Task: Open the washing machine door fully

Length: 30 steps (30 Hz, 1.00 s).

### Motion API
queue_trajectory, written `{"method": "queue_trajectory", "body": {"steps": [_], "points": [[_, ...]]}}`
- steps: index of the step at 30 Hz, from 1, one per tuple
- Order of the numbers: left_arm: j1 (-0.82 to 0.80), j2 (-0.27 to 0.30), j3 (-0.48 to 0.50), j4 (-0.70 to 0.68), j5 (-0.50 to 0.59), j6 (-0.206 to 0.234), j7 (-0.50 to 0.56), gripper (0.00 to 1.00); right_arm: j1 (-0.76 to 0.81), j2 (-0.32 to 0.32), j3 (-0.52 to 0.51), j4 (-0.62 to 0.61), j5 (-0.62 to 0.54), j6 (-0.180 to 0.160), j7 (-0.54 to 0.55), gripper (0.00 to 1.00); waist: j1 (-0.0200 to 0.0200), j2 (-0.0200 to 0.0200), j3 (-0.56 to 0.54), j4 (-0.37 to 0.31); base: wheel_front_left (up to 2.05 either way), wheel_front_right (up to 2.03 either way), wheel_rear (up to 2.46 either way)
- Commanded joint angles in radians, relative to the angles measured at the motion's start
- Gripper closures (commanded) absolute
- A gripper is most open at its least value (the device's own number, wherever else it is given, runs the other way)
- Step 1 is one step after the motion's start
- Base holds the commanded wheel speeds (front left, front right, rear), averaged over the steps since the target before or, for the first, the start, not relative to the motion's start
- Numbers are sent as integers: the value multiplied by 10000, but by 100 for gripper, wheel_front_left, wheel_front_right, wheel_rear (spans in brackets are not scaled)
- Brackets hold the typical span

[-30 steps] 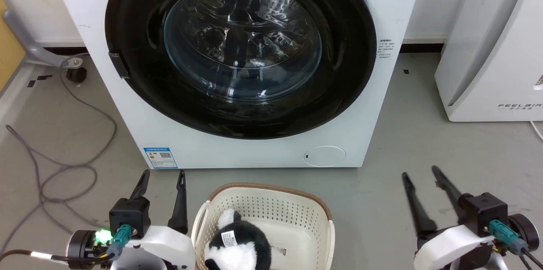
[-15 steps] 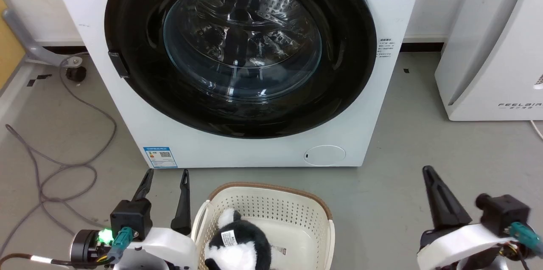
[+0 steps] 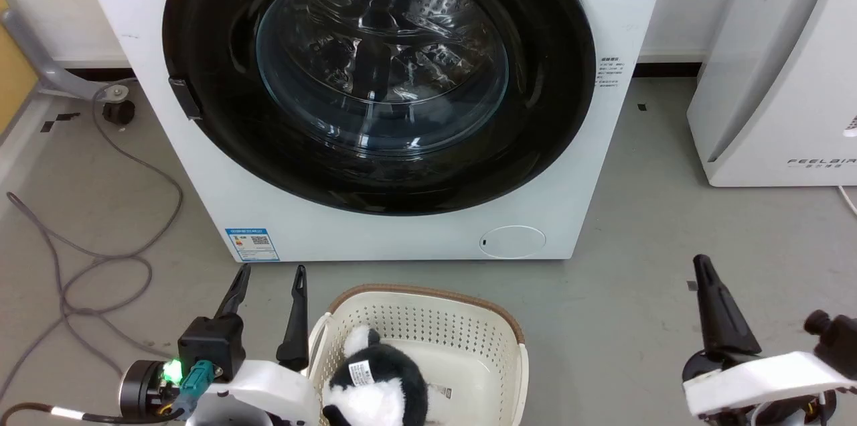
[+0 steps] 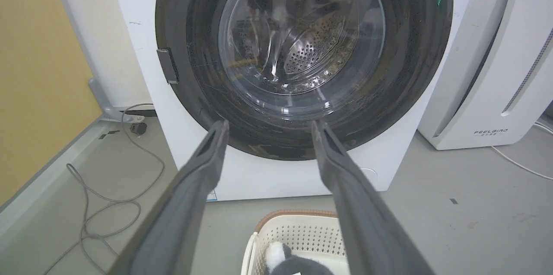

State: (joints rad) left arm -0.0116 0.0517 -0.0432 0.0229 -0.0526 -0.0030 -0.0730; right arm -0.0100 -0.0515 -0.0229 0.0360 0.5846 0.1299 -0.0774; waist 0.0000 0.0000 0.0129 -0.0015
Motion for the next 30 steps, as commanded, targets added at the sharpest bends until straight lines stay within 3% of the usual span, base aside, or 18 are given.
{"method": "queue_trajectory", "body": {"steps": [1,19,30], "points": [[-146,46,-22,8,-87,-25,-121,0,-229,4,-81,106,673,3,-113,100,0,0,20,1,0,0,0],[-481,192,-163,-123,-347,-48,-514,0,-2817,-98,-1264,1996,4298,4,-488,100,0,0,620,-105,0,0,0],[-882,335,-297,-254,-511,-124,-745,0,-5513,-822,-1444,4005,6465,4,-707,100,0,0,1251,-33,0,0,0]]}}
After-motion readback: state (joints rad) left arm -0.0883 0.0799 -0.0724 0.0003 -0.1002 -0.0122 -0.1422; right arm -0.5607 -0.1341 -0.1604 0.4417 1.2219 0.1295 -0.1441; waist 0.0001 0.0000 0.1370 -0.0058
